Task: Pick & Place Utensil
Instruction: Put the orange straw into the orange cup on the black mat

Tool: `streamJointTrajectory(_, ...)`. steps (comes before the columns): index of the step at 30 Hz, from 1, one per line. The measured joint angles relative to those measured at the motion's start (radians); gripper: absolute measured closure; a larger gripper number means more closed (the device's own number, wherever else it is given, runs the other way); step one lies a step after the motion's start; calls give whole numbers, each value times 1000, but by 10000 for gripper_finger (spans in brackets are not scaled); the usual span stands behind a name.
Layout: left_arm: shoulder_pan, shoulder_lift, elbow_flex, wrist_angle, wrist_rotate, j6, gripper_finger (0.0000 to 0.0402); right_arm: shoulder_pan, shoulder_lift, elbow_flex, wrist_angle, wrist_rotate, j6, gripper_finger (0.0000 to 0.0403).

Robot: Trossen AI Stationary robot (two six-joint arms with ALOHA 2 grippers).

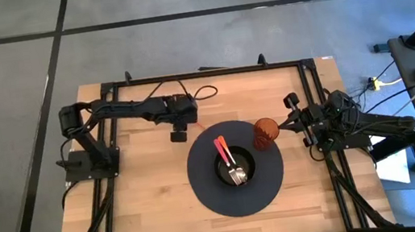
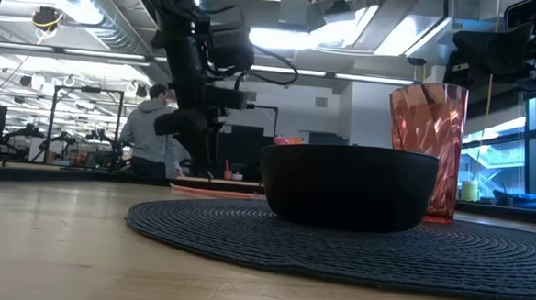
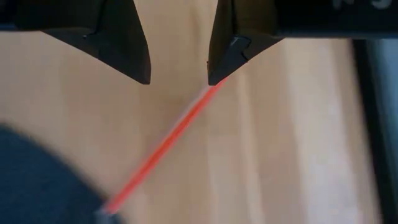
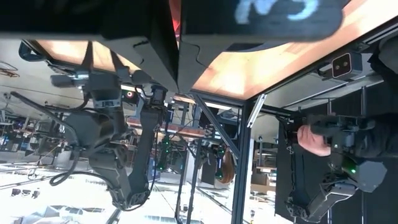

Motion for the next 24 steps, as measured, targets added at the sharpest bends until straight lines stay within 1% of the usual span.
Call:
streamJointTrajectory(3,18,7,1,19,77,17,237,0,0,0,0,0,1,397)
streamJointTrajectory(6,44,22,1,20,94,35,226,0,0,0,-2,0,0,397)
streamJointTrajectory(8,62,42,3,53,98,41,219,0,0,0,-7,0,0,397)
streamJointTrajectory(10,80,65,9,31,108,69,214,0,0,0,-7,0,-4,397)
streamJointTrajectory(12,100,101,41,49,131,96,210,0,0,0,-7,0,-4,397)
streamJointTrajectory(15,131,163,108,32,174,128,209,0,0,0,-2,0,-3,397)
streamJointTrajectory(17,147,212,157,-30,193,146,209,-1,1,0,-4,0,-3,397)
streamJointTrajectory(24,167,363,329,-216,193,214,210,-5,1,0,-8,0,-15,397)
